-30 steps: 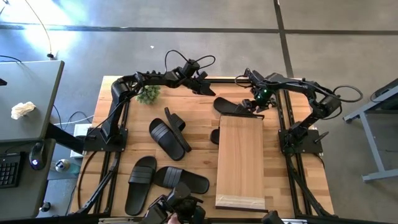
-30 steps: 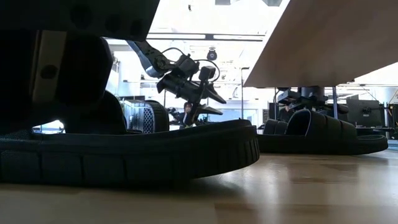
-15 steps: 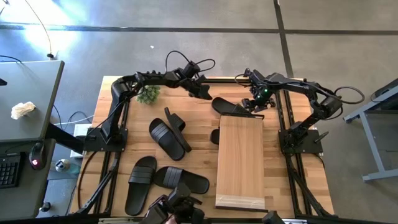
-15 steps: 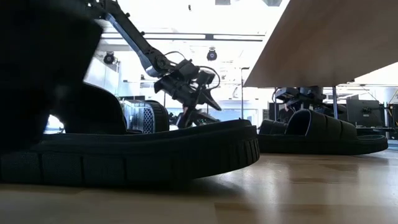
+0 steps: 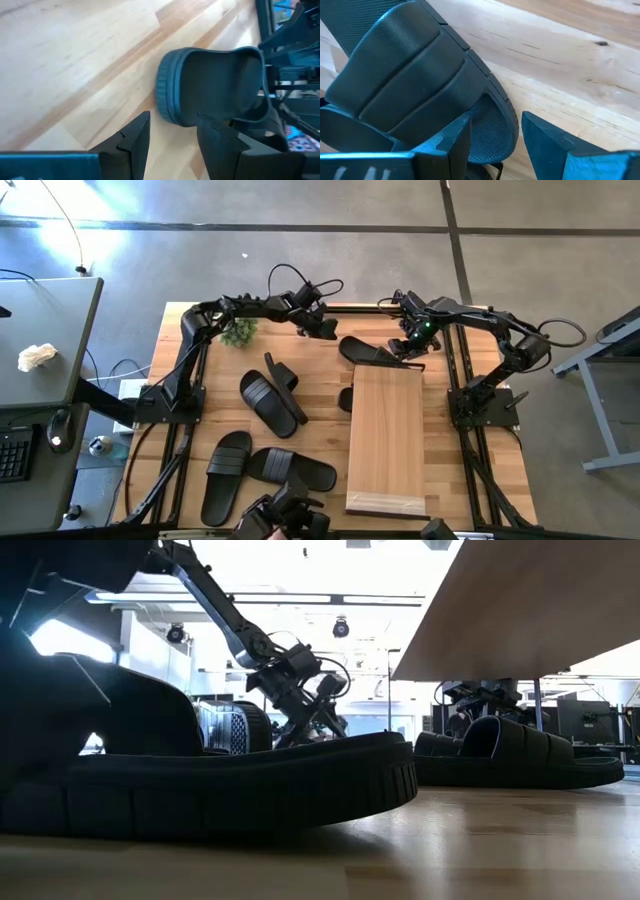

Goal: Pick and place slides into the shelf
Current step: Put the black slide under the shelf

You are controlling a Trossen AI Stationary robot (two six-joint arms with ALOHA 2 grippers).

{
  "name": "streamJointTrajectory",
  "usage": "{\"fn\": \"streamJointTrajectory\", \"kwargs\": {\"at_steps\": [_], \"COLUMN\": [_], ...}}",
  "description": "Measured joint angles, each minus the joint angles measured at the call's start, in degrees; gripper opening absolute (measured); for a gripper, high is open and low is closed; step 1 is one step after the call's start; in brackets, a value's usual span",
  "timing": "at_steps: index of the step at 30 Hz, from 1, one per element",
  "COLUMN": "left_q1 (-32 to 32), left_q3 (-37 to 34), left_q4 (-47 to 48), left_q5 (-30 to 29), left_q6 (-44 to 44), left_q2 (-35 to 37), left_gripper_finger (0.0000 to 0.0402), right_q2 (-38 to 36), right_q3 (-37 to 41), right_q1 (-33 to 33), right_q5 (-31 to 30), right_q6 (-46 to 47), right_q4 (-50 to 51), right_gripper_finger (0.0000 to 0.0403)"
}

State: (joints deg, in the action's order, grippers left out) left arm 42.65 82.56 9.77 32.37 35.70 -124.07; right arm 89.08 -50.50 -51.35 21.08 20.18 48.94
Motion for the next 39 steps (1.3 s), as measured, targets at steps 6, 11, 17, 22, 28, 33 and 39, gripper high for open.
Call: {"fn": "streamJointTrajectory", "kwargs": {"at_steps": [6,11,17,22,28,33,39], "left_q1": [-0.91,-1.04,-1.04,-1.02,-1.0,-0.89,0.22], "left_q3": [0.0,0.0,0.0,0.0,0.0,0.0,0.0], "left_q4": [0.35,0.56,1.62,1.61,1.57,1.54,0.93], "left_q5": [-2.36,-2.68,-2.43,-1.0,0.26,1.8,4.73], "left_q6": [0.29,0.57,0.1,0.11,0.1,-0.78,-0.74], "left_q2": [0.0,0.0,0.0,0.0,0.0,0.0,0.0], "left_gripper_finger": [0.0145,0.0145,0.0145,0.0145,0.0145,0.0145,0.0145], "right_q2": [0.0,-0.02,-0.02,-2.22,-7.62,-7.4,-3.57], "right_q3": [0.0,0.0,0.0,0.0,-0.02,-0.04,-0.02], "right_q1": [0.0,0.0,-0.02,-1.18,-4.94,-6.87,-6.55], "right_q5": [0.66,2.51,2.99,2.69,-0.06,6.49,10.63], "right_q6": [-2.12,-3.73,-4.16,-3.03,1.39,2.36,0.53], "right_q4": [-1.58,-3.45,-4.95,-4.54,-2.3,1.23,4.49], "right_gripper_finger": [0.0165,0.0165,0.0165,0.0165,0.0165,0.0165,0.0165]}}
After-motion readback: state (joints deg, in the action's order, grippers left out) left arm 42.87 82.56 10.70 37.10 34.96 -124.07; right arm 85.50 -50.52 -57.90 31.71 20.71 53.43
